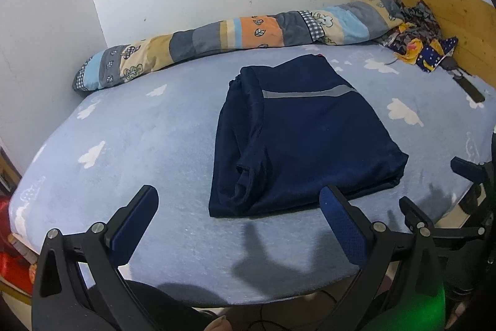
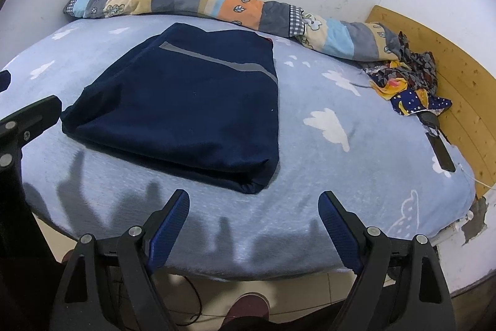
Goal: Fold large clothes
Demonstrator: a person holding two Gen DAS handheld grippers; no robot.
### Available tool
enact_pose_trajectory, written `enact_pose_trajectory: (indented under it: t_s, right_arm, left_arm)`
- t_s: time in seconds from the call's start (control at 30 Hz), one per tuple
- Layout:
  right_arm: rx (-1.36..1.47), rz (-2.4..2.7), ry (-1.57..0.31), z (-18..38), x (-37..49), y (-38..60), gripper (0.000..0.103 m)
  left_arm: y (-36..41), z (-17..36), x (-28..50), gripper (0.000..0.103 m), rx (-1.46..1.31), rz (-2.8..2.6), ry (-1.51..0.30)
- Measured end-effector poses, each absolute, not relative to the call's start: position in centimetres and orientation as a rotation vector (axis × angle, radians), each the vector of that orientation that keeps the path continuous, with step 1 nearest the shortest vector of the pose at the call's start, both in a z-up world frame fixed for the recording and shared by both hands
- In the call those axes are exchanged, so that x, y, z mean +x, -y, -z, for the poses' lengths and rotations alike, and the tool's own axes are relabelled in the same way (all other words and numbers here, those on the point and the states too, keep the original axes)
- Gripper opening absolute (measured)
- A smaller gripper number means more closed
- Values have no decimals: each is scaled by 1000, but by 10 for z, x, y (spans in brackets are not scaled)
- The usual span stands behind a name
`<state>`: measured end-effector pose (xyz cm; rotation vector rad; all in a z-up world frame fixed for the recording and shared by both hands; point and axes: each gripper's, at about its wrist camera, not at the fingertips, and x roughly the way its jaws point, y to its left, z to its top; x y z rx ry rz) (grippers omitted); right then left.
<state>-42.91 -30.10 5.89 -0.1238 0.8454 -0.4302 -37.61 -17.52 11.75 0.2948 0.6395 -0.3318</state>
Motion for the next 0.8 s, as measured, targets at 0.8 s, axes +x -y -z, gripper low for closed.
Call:
enact_pose_trajectory:
  t_s: [0.8]
  right_arm:
    - [-144, 440, -836, -60, -431, 300, 87]
  left_arm:
    - [184, -124, -384, 103, 424, 215, -582]
